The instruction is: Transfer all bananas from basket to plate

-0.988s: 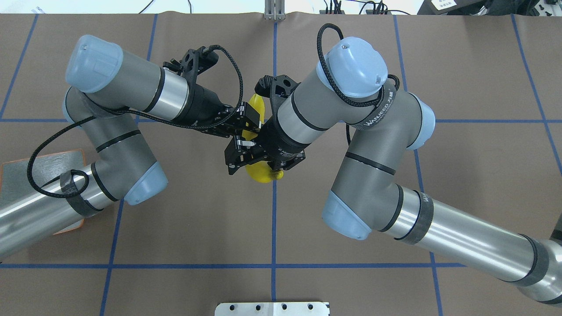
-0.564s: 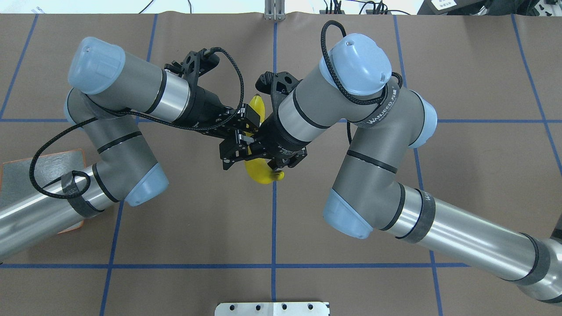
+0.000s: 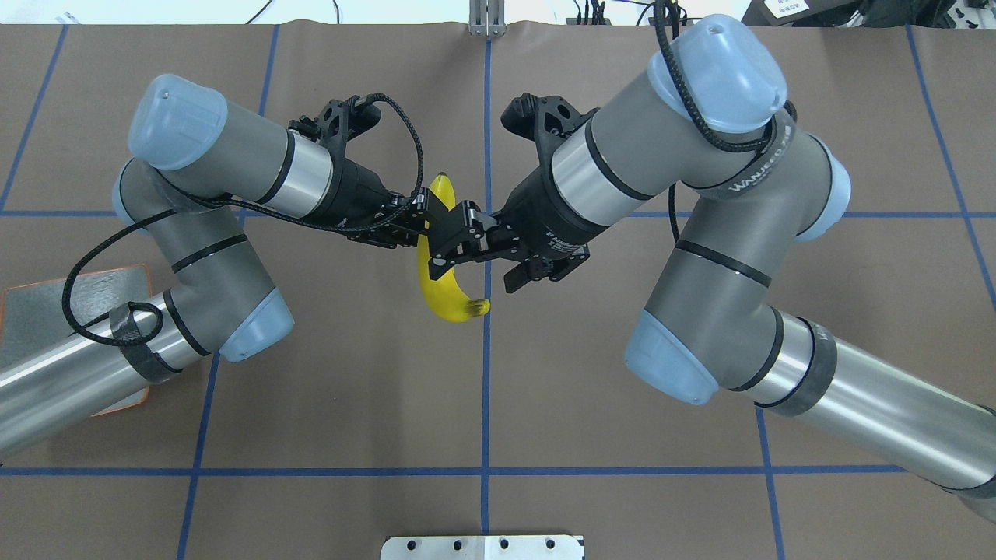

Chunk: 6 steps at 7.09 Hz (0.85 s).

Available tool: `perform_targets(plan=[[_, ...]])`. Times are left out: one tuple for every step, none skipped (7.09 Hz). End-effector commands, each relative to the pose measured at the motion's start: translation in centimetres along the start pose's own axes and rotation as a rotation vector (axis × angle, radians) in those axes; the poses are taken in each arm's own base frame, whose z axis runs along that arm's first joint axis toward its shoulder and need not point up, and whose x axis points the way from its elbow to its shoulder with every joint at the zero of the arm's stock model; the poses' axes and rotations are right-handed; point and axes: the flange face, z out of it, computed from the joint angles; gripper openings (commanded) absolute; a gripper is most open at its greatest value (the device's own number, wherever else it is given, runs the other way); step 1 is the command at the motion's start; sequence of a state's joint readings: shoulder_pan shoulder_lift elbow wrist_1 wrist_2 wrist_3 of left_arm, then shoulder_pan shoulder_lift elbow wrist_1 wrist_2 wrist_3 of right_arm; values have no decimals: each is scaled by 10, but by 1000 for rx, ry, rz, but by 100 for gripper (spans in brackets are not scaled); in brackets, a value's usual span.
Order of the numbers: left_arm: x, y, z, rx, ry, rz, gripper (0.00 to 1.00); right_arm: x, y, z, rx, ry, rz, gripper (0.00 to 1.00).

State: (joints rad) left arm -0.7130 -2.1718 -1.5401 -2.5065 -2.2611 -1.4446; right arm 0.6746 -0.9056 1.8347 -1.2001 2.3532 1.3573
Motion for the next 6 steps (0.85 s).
perform_targets(plan=[[-9, -8, -1, 9, -16, -10, 0, 25, -21, -41, 29, 4, 25, 100], [-18, -14, -11, 23, -27, -19, 0, 38, -35, -67, 49, 7, 46, 100], [-59, -9, -28, 36, -67, -54, 0, 70, -53, -101, 98, 26, 89, 100], [-108, -9, -70, 84, -117, -101, 0, 104, -67, -127, 150, 56, 106, 100], [-157, -16, -123, 140, -165, -156, 0, 139, -74, -137, 180, 97, 101, 100], [-192, -9, -170, 144, -192, -156, 0, 177, -79, -146, 205, 145, 84, 100]])
